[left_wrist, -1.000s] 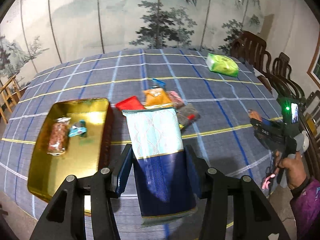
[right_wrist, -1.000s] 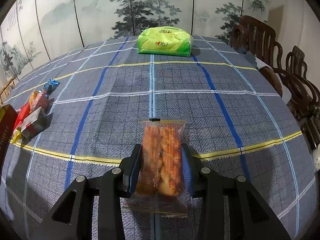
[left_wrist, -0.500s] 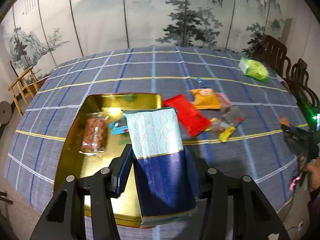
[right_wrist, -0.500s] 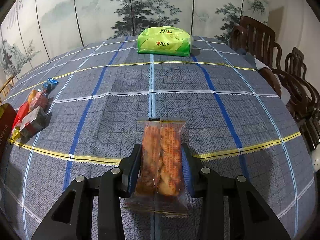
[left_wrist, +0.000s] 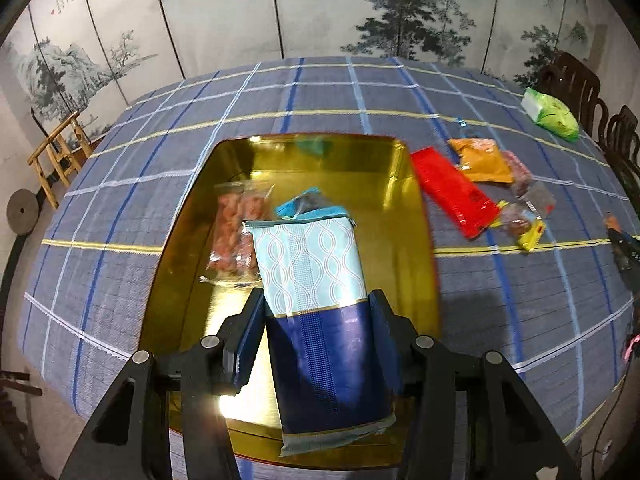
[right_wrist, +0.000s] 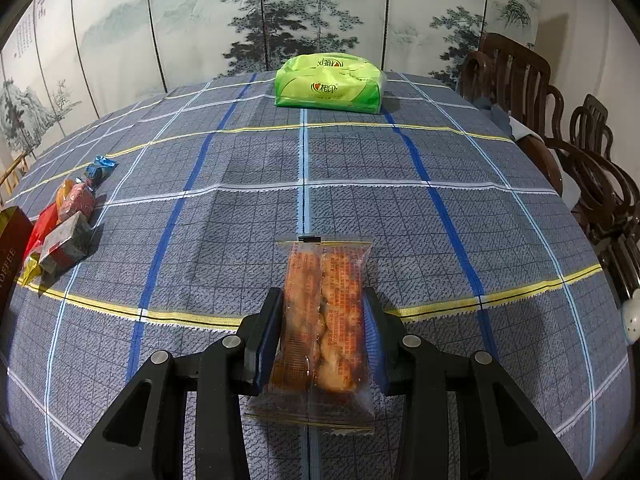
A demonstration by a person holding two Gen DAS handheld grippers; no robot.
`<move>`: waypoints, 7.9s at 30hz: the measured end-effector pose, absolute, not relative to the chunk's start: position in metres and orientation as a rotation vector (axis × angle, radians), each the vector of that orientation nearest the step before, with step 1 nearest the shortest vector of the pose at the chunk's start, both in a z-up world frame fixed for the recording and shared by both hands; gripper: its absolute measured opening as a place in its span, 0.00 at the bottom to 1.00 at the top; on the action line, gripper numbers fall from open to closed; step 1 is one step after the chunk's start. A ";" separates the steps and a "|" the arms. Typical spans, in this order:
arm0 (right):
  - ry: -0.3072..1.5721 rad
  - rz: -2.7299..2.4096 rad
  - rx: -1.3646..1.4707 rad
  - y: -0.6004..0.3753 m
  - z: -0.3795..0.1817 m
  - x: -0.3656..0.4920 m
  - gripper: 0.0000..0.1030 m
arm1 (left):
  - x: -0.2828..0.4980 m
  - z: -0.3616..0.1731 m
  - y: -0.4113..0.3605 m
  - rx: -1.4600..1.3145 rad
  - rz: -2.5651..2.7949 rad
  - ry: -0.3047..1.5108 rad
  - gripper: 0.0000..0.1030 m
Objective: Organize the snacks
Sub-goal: 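Carry the blue-and-white box into the tin and open the left gripper, then lower the cracker bag into the tin and open the right gripper, then grasp the red packet with the right gripper and lift it, then grasp the yellow cookie packet with the left gripper while the right gripper holds the red packet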
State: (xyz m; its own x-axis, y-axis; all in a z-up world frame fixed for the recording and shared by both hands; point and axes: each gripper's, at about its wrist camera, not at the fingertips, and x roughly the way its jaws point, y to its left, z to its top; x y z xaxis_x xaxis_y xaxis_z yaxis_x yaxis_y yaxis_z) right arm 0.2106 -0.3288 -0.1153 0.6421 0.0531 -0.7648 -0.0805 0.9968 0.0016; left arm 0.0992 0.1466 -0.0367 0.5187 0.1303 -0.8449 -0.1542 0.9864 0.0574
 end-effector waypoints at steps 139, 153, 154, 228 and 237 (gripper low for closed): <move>1.004 0.584 -0.149 -0.022 -0.066 0.205 0.38 | -0.008 -0.010 0.201 -0.058 0.236 0.868 0.56; 1.063 0.582 -0.185 -0.004 -0.094 0.252 0.52 | 0.007 -0.024 0.196 -0.057 0.242 0.920 0.56; 1.055 0.583 -0.198 -0.002 -0.093 0.253 0.56 | 0.008 -0.024 0.196 -0.057 0.241 0.921 0.56; 0.850 0.139 0.045 -0.332 -0.114 0.187 0.43 | 0.115 -0.054 -0.036 -0.018 -0.334 1.073 0.25; 0.844 0.115 0.017 -0.328 -0.115 0.186 0.43 | 0.077 -0.016 -0.006 -0.072 -0.291 1.006 0.25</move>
